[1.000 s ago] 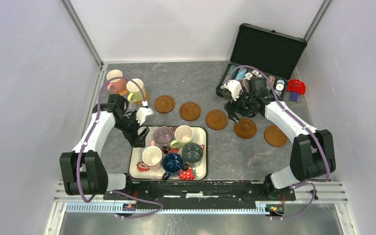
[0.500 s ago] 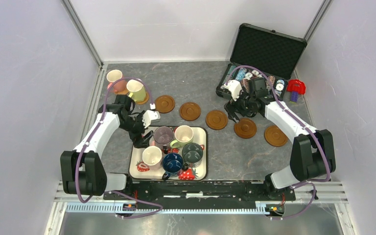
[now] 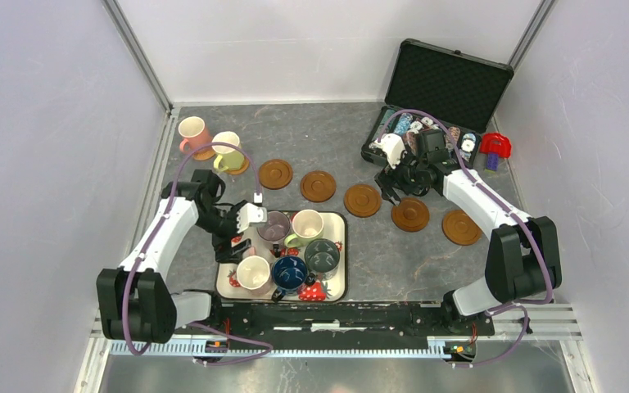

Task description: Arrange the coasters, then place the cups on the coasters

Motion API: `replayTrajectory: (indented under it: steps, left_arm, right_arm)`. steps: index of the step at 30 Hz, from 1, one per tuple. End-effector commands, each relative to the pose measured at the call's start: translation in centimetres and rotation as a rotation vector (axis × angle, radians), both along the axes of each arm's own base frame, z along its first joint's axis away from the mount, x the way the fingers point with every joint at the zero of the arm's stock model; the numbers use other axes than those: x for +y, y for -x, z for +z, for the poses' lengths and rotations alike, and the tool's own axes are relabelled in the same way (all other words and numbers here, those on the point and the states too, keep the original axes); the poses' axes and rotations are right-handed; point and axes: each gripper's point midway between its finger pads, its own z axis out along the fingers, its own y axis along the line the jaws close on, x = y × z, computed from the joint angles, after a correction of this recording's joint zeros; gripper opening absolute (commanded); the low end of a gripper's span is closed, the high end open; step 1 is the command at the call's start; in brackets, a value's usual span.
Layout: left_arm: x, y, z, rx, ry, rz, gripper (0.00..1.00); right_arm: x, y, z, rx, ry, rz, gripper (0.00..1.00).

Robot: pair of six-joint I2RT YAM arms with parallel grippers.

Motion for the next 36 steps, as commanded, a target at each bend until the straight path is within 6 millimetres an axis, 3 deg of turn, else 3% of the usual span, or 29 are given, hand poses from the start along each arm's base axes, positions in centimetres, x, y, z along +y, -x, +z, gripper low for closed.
replayTrajectory:
  steps: [1, 9, 16, 36]
  left_arm:
    - [0.0, 1.9, 0.1, -0.008, 0.008, -0.126, 0.94]
    - [0.8, 2.6, 0.8, -0.024, -0.028, -0.330, 0.94]
    - [-0.3, 1.9, 1.9, -0.078, -0.006, -0.501, 0.94]
    - [-2.5, 3.2, 0.7, -0.052, -0.017, -0.729, 0.89]
  right_arm:
    - [0.3, -0.4, 1.0, -0.037, -0.019, -0.004, 0.98]
    - [0.4, -0.4, 1.0, -0.033, -0.022, -0.001, 0.98]
    - [0.4, -0.4, 0.9, -0.033, -0.025, 0.000, 0.98]
    - [0.3, -0.1, 0.7, -0.034, -0.015, 0.005, 0.98]
